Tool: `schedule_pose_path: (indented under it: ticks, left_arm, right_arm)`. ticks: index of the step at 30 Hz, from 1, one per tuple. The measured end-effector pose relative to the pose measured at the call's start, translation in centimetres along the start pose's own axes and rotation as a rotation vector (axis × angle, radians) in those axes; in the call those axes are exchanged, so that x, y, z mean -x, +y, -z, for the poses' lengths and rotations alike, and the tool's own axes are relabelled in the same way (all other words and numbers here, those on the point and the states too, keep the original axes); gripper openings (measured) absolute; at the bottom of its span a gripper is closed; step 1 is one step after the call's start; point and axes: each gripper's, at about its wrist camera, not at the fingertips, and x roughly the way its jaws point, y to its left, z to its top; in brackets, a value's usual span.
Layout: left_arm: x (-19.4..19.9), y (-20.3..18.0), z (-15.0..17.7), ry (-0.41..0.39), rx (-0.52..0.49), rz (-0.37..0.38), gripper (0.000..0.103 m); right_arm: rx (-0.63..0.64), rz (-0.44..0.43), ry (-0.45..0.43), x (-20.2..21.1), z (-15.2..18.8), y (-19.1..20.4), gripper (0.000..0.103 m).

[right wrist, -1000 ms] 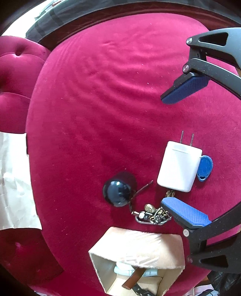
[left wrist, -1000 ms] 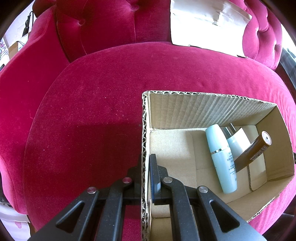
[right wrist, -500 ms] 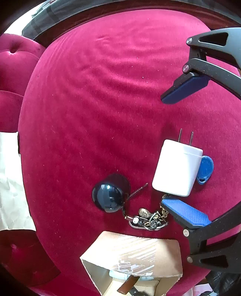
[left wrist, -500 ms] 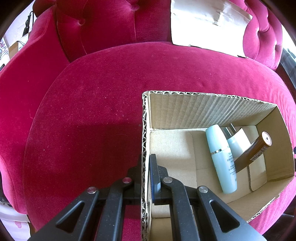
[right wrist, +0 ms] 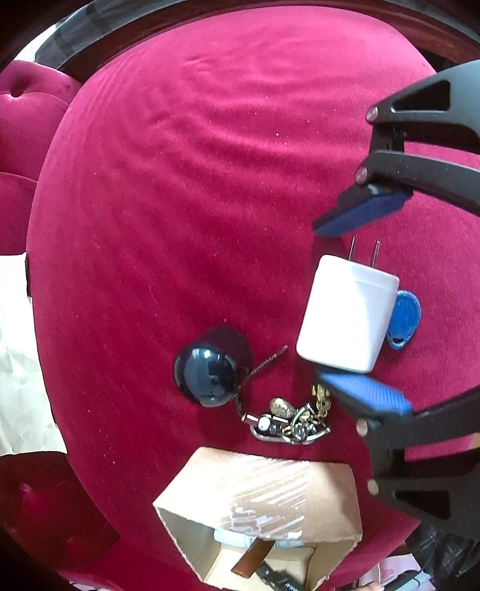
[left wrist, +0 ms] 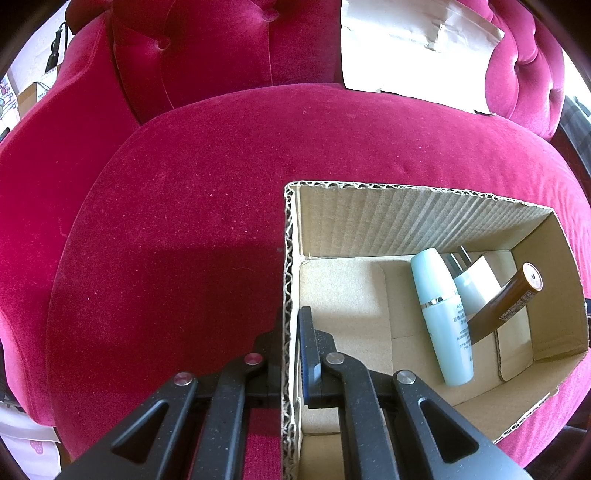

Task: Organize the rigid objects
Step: 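Close the right tool on the large white charger and lift it, then carry the large white charger over the box with the right tool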

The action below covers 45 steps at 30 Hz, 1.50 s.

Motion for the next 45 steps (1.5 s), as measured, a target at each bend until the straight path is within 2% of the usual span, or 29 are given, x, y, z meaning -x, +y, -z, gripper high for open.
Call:
schedule_pose_path:
  ticks: [2, 18, 32, 45]
  left_arm:
    - [0.0, 0.0, 0.0, 0.000, 0.000, 0.000, 0.005]
    - [0.0, -0.1, 0.0, 0.001, 0.000, -0.001, 0.005]
    - [0.1, -0.1, -0.1, 0.002, 0.001, 0.000, 0.005]
    - [0.1, -0.1, -0.2, 0.002, 0.003, 0.000, 0.005]
  right_arm:
    - [0.003, 0.000, -0.004, 0.1, -0.1, 0.1, 0.060]
    - [0.001, 0.023, -0.043, 2.5, -0.5, 0.4, 0.060]
    - [0.012, 0.020, -0.123, 7.2, -2.1, 0.6, 0.060]
    - [0.077, 0.028, -0.207, 10.2, -2.7, 4.3, 0.060]
